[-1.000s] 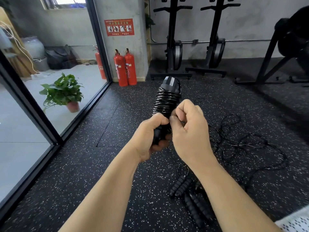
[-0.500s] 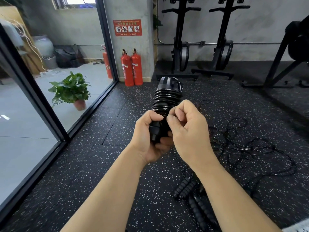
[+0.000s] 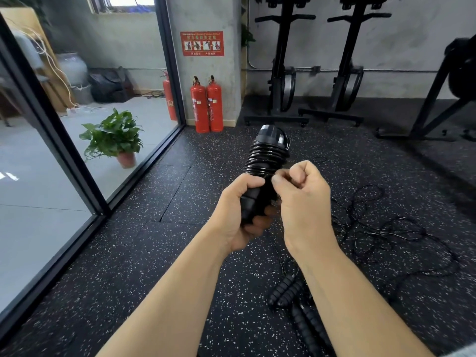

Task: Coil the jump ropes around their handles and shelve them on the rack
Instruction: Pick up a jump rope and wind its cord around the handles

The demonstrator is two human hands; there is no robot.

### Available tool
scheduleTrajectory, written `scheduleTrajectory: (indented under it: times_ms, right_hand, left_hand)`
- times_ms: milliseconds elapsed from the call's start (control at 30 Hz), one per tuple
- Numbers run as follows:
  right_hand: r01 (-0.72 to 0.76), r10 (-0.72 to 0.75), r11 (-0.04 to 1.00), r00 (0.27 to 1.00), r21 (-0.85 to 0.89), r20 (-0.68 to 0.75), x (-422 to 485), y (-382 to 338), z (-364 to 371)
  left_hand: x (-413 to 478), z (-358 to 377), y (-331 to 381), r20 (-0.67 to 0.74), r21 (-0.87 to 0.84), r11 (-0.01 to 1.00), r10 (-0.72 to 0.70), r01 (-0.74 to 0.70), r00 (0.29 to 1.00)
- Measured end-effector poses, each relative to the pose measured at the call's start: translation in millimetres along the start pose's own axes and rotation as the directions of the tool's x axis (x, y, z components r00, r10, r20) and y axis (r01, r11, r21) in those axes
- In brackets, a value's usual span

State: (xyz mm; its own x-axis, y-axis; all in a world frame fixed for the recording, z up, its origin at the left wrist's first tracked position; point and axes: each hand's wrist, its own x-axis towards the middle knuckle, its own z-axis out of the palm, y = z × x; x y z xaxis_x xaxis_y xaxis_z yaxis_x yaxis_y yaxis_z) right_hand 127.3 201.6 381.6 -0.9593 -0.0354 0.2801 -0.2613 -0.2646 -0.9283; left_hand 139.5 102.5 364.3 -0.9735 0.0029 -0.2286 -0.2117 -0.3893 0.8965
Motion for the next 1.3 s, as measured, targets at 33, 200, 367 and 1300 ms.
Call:
scheduleTrajectory:
  times_ms: [33, 200, 367, 1300]
  right_hand:
    - [0.035, -0.035, 0.999, 0.999, -0.017, 0.003, 1.4, -1.6, -1.5]
    - [0.165, -0.11, 0.963, 0.963, -0.212, 0.246, 12.1, -10.0, -12.1]
    - [0.244, -0.122, 0.914, 0.927, -0.325, 0.354, 16.6, -10.0, -14.8]
    - [-0.36, 0.331, 0.917, 0.927, -0.171, -0.178, 32.1, 15.8, -41.5]
  left_hand:
    - [0.0, -1.3, 0.5, 0.01, 0.016, 1.0, -0.008, 0.008, 1.0]
    - [2.3, -13.5, -0.5, -0.002, 0.079, 0.995, -0.053, 0.053, 0.999]
    - [0.2, -18.1, -2.6, 0.017, 0.089, 0.993, -0.077, 0.075, 0.997]
    - [10.7, -12.3, -10.0, -0.072, -0.06, 0.982, -0.182, 0.178, 0.981]
